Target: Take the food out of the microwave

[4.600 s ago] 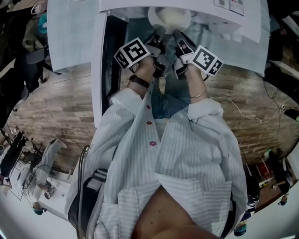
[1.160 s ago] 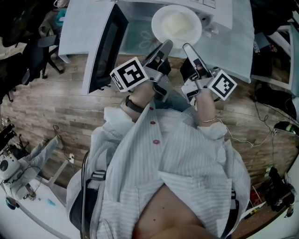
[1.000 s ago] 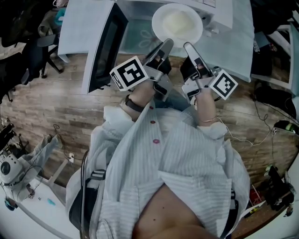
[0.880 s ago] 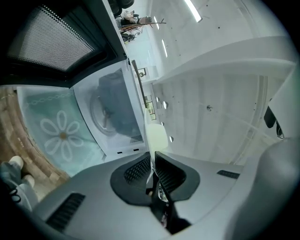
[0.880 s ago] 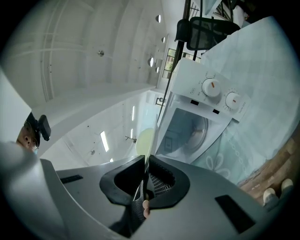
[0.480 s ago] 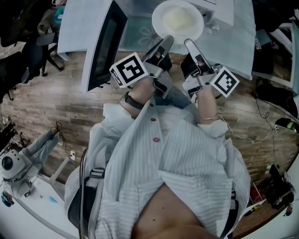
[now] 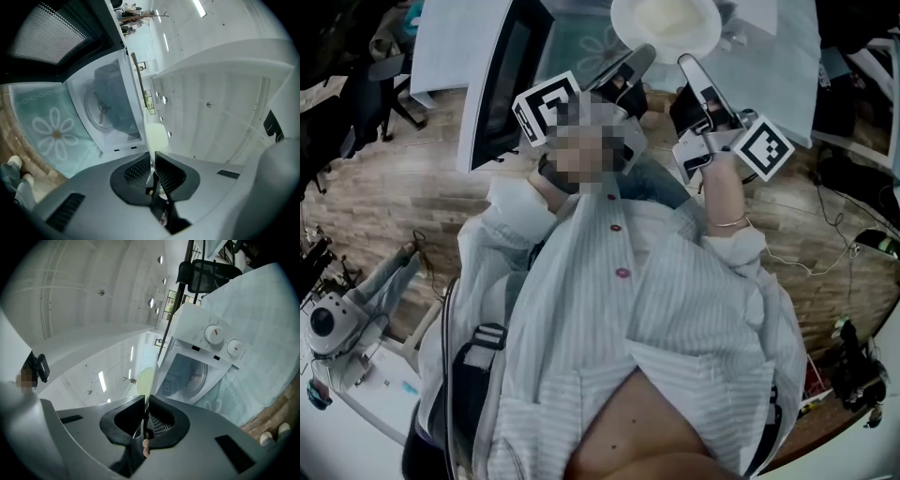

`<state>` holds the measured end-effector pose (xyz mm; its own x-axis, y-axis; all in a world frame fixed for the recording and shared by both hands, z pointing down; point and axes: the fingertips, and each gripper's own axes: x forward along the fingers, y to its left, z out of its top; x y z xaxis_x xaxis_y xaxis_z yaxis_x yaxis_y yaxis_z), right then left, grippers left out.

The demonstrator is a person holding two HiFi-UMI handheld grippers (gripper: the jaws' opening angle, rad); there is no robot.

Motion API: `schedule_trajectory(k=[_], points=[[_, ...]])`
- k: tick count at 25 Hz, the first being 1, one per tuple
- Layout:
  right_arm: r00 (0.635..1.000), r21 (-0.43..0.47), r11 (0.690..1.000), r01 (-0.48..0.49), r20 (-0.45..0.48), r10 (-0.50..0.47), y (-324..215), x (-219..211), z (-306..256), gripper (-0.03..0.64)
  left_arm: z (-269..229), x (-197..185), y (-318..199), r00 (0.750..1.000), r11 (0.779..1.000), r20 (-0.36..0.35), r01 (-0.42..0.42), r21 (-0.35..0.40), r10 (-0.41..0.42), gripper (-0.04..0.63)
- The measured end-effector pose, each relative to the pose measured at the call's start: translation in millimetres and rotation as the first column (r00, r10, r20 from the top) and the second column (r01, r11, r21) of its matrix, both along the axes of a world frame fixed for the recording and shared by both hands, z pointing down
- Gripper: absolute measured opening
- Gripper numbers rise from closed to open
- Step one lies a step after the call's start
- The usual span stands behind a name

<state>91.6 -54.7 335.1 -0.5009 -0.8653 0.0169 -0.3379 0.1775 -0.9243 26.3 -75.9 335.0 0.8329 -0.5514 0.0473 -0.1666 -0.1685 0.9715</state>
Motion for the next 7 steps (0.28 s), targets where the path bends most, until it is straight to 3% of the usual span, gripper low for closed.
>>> schedule_trajectory(k=[7], points=[[0.999, 0.019, 0.999, -0.045, -0.030, 0.045, -6, 12, -15, 0.051, -13, 14, -10, 0.995, 0.995, -0.019, -0.097, 0.037, 0.098, 0.037]])
